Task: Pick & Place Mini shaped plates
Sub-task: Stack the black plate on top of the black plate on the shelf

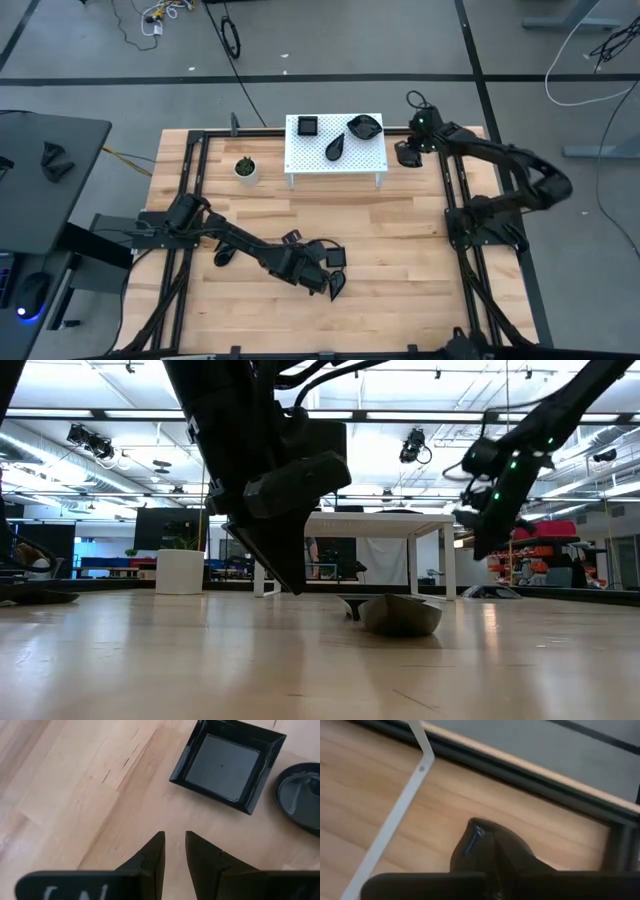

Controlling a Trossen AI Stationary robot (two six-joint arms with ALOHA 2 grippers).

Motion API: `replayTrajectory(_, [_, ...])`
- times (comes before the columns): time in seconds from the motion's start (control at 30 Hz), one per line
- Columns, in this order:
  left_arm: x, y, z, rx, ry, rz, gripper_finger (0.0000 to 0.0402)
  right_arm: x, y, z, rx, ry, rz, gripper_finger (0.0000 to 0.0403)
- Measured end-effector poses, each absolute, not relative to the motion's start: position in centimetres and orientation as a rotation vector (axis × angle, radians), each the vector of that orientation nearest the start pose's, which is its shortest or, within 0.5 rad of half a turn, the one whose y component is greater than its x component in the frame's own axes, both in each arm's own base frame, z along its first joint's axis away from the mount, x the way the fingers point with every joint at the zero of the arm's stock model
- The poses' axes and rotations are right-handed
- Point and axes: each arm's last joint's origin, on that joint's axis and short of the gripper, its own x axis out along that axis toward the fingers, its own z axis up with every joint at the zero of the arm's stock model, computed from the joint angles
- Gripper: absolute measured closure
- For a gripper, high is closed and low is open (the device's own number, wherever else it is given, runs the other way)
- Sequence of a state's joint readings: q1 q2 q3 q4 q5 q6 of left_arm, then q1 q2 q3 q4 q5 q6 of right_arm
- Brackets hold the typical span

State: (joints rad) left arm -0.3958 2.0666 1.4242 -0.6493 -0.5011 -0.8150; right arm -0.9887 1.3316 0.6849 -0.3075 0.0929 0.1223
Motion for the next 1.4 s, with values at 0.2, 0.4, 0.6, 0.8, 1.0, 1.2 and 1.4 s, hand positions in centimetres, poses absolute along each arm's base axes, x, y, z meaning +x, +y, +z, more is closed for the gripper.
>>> replayTrajectory(0.2, [37.7, -14.3, 14.7, -0.165, 1.019, 0.539, 0.0321, 14.2, -22.3, 16.5, 0.537, 0.82, -1.046, 0.0397])
replayTrajectory(0.4, [37.7, -14.3, 14.7, -0.171, 1.017, 0.542, 0.0321, 14.3, -22.7, 16.5, 0.518, 0.778, -1.114, 0.0401])
replayTrajectory(0.6, [37.7, -14.3, 14.7, -0.181, 1.033, 0.529, 0.0321, 14.4, -22.3, 16.9, 0.512, 0.901, -1.107, 0.0402])
replayTrajectory(0.8, [37.6, -14.4, 14.7, -0.185, 1.044, 0.523, 0.0321, 14.5, -22.1, 17.5, 0.426, 1.006, -1.168, 0.0402])
replayTrajectory(1.0, [37.5, -14.5, 14.7, -0.172, 1.052, 0.517, 0.0321, 14.7, -22.2, 17.5, 0.308, 1.075, -1.066, 0.0403])
replayTrajectory(1.2, [37.2, -14.5, 14.6, -0.146, 1.081, 0.522, 0.0321, 14.2, -22.6, 16.8, 0.138, 1.231, -0.925, 0.0403])
replayTrajectory(1.4, [37.2, -14.4, 14.6, -0.129, 1.075, 0.522, 0.0321, 13.8, -24.1, 15.7, 0.181, 1.229, -0.91, 0.0403])
